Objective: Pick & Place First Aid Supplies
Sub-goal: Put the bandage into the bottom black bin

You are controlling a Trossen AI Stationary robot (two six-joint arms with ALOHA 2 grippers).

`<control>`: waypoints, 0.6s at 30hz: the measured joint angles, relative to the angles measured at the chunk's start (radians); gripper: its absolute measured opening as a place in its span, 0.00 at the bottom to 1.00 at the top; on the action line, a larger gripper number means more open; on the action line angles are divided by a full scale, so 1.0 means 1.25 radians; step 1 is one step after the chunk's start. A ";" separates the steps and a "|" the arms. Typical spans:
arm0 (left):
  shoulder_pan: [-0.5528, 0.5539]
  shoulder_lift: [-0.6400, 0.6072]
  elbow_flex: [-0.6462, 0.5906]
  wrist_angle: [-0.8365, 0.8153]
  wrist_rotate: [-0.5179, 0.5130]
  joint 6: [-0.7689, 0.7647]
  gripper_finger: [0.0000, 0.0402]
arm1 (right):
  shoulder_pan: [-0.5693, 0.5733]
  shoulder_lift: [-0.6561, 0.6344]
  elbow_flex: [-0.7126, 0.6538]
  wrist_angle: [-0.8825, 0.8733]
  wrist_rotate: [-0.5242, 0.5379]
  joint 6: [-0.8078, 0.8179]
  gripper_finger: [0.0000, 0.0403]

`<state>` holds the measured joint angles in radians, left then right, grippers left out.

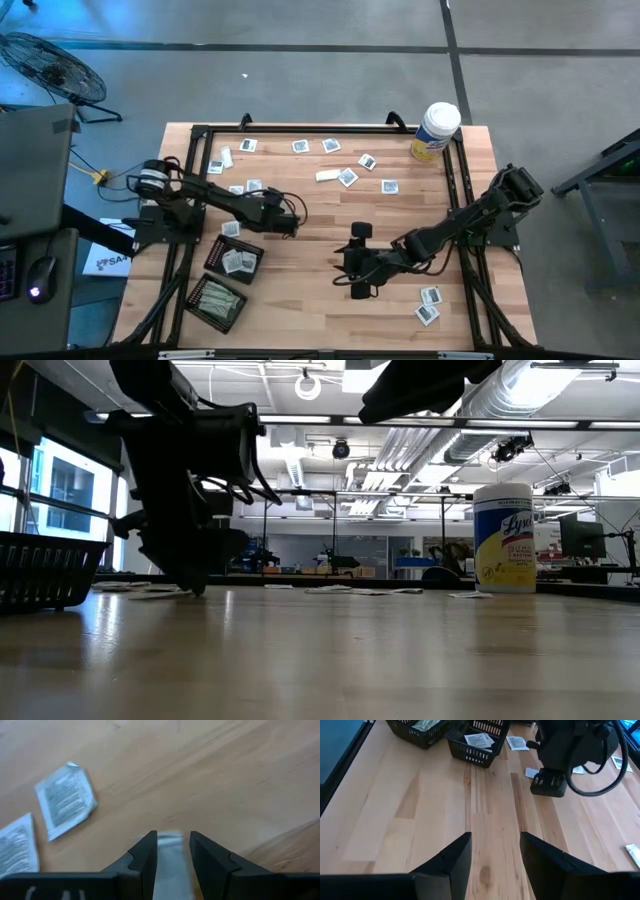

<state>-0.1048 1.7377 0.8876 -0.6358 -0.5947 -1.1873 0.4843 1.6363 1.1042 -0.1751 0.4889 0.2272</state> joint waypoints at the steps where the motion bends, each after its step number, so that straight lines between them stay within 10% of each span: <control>1: 0.000 0.003 0.001 0.000 0.000 0.000 0.29 | 0.000 0.000 0.000 -0.001 0.000 0.000 0.40; 18: -0.051 0.002 0.019 0.117 0.147 0.231 0.29 | 0.000 0.000 0.000 -0.007 0.002 0.000 0.40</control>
<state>-0.1692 1.7398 0.9110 -0.4897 -0.4112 -0.8988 0.4843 1.6363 1.1042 -0.1837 0.4908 0.2268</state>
